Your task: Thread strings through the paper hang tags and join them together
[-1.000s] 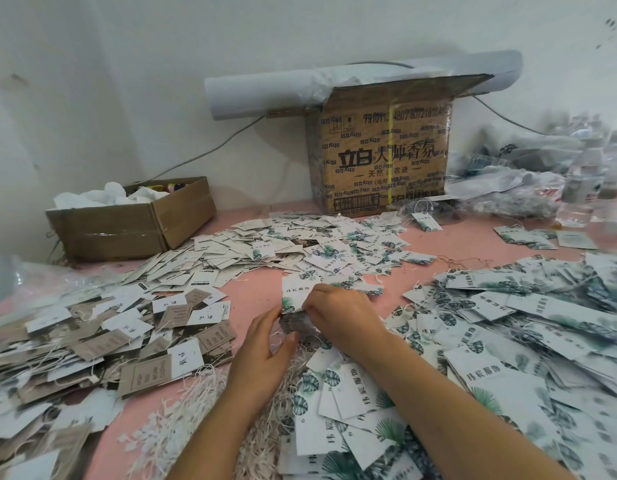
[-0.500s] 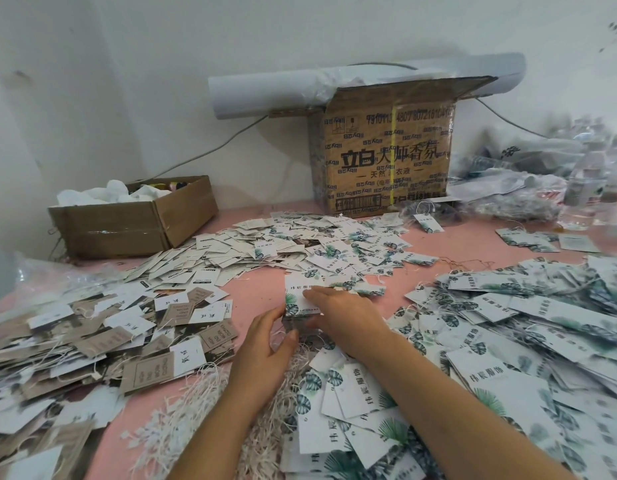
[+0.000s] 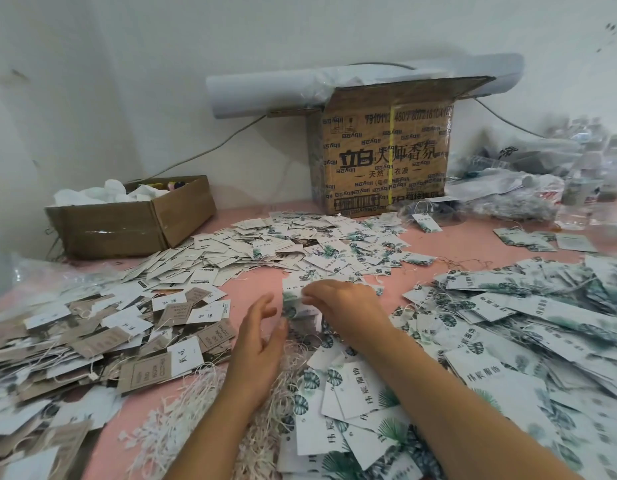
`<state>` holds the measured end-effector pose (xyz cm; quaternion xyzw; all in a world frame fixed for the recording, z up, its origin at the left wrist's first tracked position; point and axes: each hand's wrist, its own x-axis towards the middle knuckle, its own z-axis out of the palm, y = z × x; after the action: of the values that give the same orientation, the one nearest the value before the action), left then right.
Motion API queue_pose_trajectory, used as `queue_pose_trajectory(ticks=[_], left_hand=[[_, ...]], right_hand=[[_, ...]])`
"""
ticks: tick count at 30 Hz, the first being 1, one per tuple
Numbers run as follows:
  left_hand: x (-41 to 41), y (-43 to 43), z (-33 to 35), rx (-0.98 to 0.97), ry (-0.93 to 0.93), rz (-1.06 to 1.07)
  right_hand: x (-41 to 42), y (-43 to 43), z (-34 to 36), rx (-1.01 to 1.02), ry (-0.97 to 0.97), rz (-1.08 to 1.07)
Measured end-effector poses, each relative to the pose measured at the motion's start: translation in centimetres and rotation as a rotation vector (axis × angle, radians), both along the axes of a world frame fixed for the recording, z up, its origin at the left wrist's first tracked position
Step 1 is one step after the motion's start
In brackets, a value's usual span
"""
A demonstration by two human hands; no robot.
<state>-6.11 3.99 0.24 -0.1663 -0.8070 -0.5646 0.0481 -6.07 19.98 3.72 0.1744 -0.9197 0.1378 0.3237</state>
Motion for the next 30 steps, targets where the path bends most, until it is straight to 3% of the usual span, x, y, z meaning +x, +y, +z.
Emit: queue_pose_trajectory(ticks=[3, 7, 11, 15, 18, 21, 25, 30], left_hand=[[0.2, -0.2, 0.7, 0.251, -0.026, -0.021], [0.3, -0.3, 1.0, 0.395, -0.140, -0.014], [-0.5, -0.7, 0.9, 0.528, -0.166, 0.093], [-1.1, -1.0, 0.5, 0.604, -0.194, 0.154], [-1.3, -1.1, 0.2, 0.604, -0.195, 0.147], [-1.3, -1.1, 0.0, 0.578, -0.180, 0.131], [-1.3, -1.1, -0.1, 0.569, -0.182, 0.112], [-1.3, -1.0, -0.1, 0.560, -0.166, 0.107]], right_hand=[[0.2, -0.1, 0.3, -0.001, 0.281, 0.150], [0.3, -0.2, 0.5, 0.070, 0.262, 0.219], [0.8, -0.4, 1.6, -0.098, 0.060, 0.198], [0.2, 1.6, 2.4, -0.354, -0.107, -0.166], [-0.4, 3.6, 1.6, -0.256, -0.395, -0.464], [-0.6, 4.0, 0.2, -0.172, -0.626, -0.538], [-0.7, 3.9, -0.8, -0.069, -0.693, -0.573], [-0.6, 3.9, -0.7, -0.111, -0.690, -0.577]])
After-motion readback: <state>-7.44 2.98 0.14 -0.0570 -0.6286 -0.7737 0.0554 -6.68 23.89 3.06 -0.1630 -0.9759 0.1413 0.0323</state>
